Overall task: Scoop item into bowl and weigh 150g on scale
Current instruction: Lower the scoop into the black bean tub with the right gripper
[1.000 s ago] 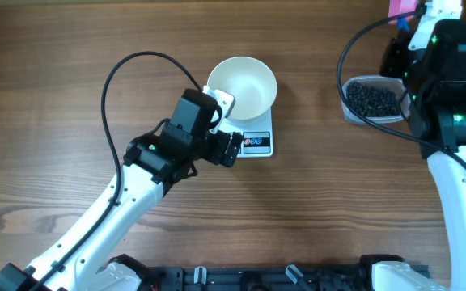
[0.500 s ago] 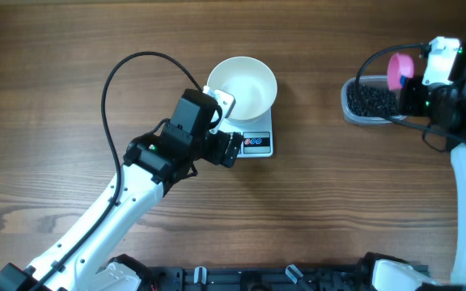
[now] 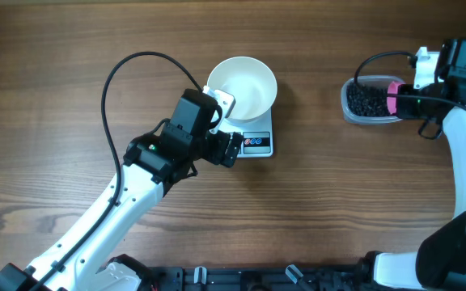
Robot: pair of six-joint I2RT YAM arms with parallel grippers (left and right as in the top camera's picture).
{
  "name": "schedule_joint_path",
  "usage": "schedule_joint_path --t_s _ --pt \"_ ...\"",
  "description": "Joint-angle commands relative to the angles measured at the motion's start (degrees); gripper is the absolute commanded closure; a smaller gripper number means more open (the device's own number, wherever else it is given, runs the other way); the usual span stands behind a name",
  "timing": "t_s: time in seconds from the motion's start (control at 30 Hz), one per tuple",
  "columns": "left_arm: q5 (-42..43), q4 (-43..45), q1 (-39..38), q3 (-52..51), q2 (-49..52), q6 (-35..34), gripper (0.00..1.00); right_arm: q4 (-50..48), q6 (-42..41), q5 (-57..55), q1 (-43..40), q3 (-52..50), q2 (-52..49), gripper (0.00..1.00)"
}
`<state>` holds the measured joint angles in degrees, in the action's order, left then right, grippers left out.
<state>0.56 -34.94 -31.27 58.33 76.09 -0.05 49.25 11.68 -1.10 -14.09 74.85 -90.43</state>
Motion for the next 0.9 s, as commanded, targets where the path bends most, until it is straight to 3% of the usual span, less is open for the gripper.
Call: schedule_joint_path --t_s 0.0,0.2,0.37,0.87 --pt "0.7 0.0 0.3 -0.4 0.2 0.9 0.00 -0.4 0.5 1.2 -0.2 0.8 -1.7 0.96" --pt "0.7 0.0 0.3 -0.4 0.2 0.9 0.00 0.3 0.4 12.2 -0.2 0.8 -3.0 0.96" --pt "0.7 0.0 0.3 -0.4 0.2 0.9 0.00 3.6 6.5 18.2 -0.2 0.8 -3.0 0.96" --pt "0.7 0.0 0.3 -0.4 0.2 0.9 0.00 4.8 9.3 19.5 -0.2 0.8 -3.0 0.96"
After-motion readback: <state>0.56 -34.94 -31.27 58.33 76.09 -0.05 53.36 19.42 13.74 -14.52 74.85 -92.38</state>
